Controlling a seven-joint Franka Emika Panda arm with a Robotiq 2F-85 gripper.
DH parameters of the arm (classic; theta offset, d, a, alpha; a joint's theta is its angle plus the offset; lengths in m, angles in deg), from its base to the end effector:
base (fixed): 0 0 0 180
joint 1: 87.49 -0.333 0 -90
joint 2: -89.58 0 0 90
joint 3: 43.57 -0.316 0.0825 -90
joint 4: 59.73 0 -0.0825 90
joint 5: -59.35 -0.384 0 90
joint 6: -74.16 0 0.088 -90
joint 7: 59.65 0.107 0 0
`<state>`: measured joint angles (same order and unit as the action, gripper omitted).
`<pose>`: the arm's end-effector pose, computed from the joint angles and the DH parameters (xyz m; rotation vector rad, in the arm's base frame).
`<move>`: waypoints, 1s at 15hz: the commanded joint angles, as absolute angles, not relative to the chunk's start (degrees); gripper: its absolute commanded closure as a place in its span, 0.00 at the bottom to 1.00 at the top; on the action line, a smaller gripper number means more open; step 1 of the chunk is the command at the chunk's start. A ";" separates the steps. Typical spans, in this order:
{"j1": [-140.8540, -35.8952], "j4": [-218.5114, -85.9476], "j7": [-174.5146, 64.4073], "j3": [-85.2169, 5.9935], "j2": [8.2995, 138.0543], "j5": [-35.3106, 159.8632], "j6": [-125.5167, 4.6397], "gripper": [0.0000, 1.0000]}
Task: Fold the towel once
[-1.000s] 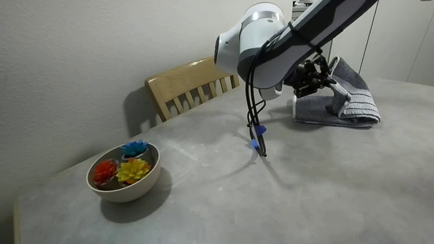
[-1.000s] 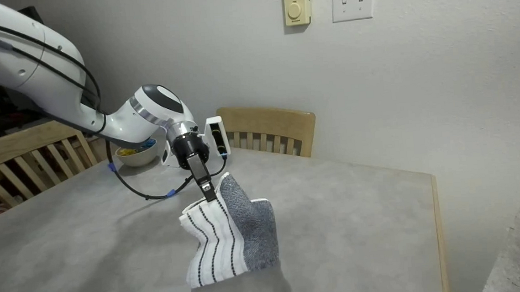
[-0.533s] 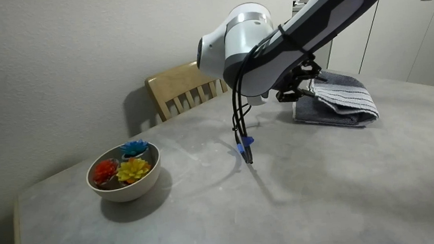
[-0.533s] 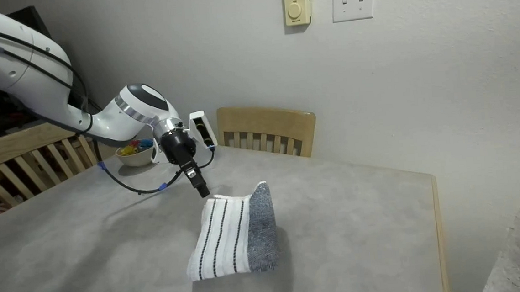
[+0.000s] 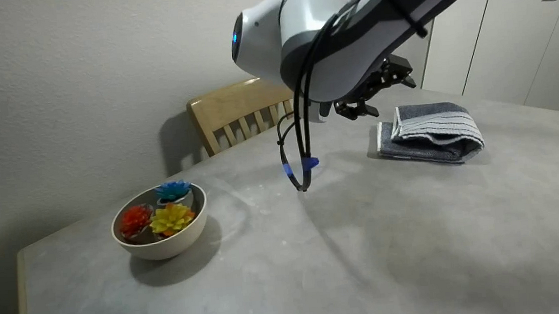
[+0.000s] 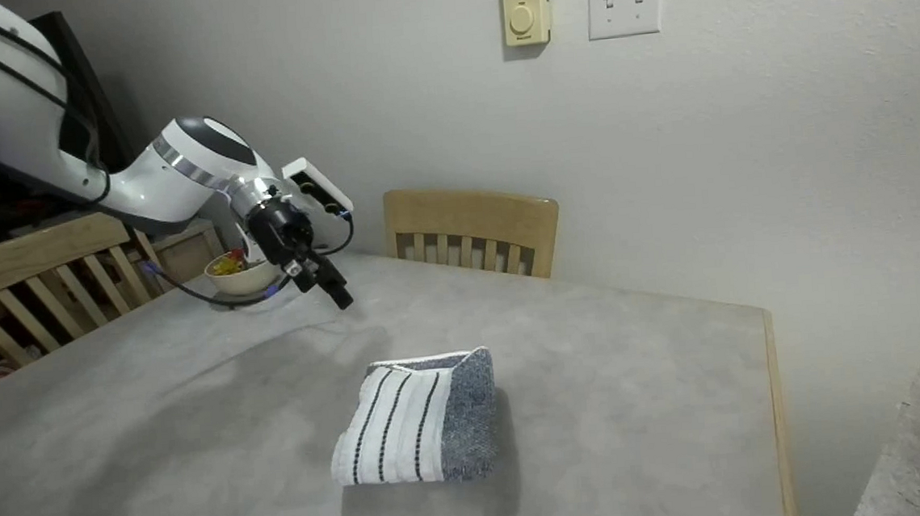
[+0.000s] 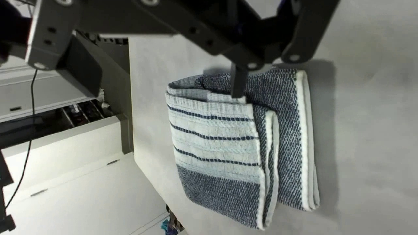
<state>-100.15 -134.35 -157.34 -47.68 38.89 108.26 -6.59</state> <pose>0.6676 0.0958 0.2063 1.1673 2.3244 -1.5356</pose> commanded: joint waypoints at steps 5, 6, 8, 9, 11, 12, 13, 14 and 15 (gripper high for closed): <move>-98.26 -154.96 -130.88 -50.92 59.15 104.89 -10.47 0.00; -98.17 -156.44 -127.56 -51.05 60.71 104.63 -10.88 0.00; -98.03 -158.77 -122.87 -51.41 63.12 104.12 -11.19 0.00; -98.06 -159.83 -120.76 -51.59 64.12 103.96 -11.36 0.00; -98.09 -161.37 -117.40 -51.95 65.42 103.93 -11.71 0.00; -98.08 -161.71 -115.86 -52.19 65.76 103.58 -11.64 0.00; -98.09 -162.08 -114.50 -52.42 65.84 103.36 -11.76 0.00; -98.11 -162.38 -113.50 -52.66 65.96 103.13 -11.76 0.00; -98.63 -158.93 -115.71 -52.54 63.55 104.38 -9.19 0.00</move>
